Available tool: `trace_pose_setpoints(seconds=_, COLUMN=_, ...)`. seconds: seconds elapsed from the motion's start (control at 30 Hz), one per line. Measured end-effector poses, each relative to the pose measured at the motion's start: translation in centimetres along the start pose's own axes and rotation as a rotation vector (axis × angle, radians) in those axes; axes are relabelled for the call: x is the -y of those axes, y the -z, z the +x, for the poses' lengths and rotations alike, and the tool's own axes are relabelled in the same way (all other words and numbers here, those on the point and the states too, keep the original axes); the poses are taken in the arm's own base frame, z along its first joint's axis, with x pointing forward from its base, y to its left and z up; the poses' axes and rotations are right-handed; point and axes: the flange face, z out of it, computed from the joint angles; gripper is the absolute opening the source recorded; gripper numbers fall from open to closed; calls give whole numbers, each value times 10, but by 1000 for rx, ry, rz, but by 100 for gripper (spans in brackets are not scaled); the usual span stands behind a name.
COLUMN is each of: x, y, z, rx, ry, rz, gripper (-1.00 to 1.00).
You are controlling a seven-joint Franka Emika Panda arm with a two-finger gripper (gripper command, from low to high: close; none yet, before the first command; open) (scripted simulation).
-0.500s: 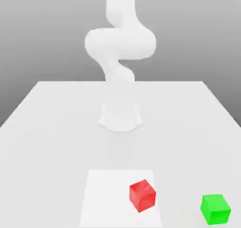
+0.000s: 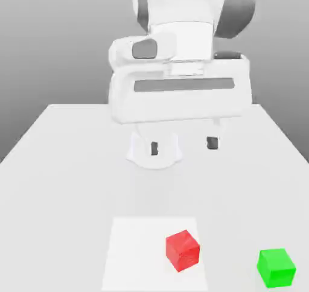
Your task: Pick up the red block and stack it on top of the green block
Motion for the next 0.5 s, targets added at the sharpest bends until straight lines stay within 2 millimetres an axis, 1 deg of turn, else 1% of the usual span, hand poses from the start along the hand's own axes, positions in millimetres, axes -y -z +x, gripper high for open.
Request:
trace_pose_setpoints(seconds=0.1, x=-5, y=-57, z=-24, rx=83, ry=64, rz=-47, gripper=0)
trace_pose_setpoints(seconds=0.2, x=-15, y=-110, z=-54, rx=167, ry=124, rz=-93, gripper=0)
trace_pose_setpoints(seconds=0.27, x=-22, y=-138, z=-66, rx=196, ry=142, rz=-109, gripper=0)
trace_pose_setpoints(seconds=0.4, x=-29, y=-184, z=-77, rx=205, ry=147, rz=-114, gripper=0)
trace_pose_setpoints(seconds=0.43, x=-31, y=-192, z=-79, rx=206, ry=147, rz=-114, gripper=-100)
trace_pose_setpoints(seconds=0.5, x=-31, y=-192, z=-79, rx=206, ry=147, rz=-114, gripper=-100)
